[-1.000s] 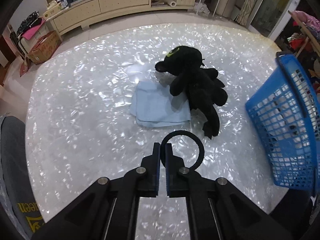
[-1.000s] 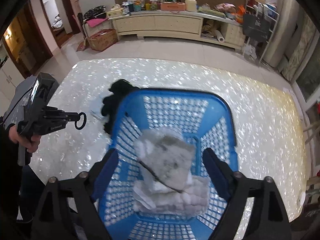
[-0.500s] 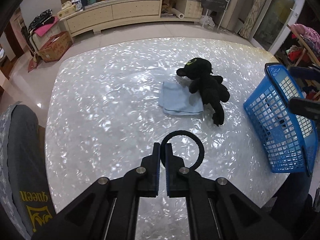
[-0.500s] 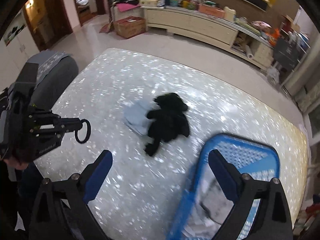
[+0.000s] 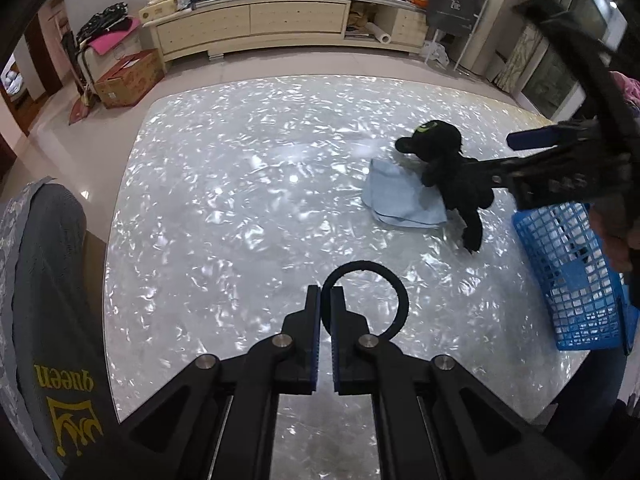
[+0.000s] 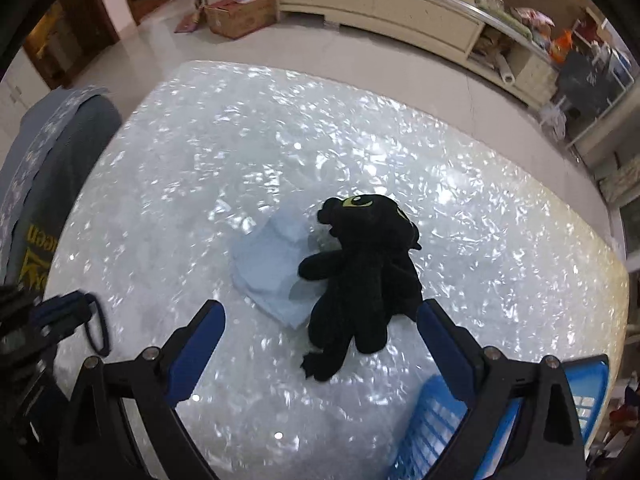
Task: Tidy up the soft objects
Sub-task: 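Reach the right gripper to the black plush dragon and grasp it, then carry the plush dragon with the right gripper and drop it into the basket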
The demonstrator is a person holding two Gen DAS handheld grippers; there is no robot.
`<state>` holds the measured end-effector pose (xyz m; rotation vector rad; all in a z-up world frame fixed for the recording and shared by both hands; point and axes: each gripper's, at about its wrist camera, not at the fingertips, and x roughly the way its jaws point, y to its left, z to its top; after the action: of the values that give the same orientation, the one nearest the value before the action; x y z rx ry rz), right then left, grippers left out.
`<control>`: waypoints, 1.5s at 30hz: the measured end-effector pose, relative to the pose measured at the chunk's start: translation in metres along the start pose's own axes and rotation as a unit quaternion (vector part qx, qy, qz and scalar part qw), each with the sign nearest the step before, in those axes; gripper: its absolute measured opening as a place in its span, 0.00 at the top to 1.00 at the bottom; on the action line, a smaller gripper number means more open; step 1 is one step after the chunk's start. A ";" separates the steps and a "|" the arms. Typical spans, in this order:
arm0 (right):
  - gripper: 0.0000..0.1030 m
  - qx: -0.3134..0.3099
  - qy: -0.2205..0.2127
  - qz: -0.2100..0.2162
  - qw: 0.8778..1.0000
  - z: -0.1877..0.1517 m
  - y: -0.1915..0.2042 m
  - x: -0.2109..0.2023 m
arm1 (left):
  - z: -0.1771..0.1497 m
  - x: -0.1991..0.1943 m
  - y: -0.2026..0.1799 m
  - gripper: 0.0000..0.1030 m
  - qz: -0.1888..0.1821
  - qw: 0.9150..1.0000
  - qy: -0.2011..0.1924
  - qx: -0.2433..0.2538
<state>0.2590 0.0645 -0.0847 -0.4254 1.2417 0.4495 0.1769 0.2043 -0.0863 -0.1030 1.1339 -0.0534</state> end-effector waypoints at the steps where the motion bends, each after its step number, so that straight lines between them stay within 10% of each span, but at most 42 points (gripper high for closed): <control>1: 0.06 0.007 0.008 -0.003 1.000 0.004 -0.003 0.009 | 0.000 0.001 0.001 0.97 0.001 1.000 -0.001 0.000; 13: 0.08 0.075 0.044 -0.021 0.996 0.035 -0.034 0.072 | 0.006 0.014 -0.003 0.97 -0.018 1.000 -0.002 0.013; 23: 0.54 0.071 0.054 -0.024 0.996 0.034 -0.035 0.092 | 0.005 0.014 0.000 0.97 -0.019 1.000 -0.005 0.002; 45: 0.55 -0.018 -0.072 0.031 0.997 -0.058 0.001 -0.095 | 0.003 -0.064 -0.056 0.97 -0.025 0.997 -0.052 0.042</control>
<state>0.1879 0.0251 -0.0090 -0.3796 1.1103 0.5473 0.1530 0.1543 -0.0214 -0.0592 1.0231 -0.1387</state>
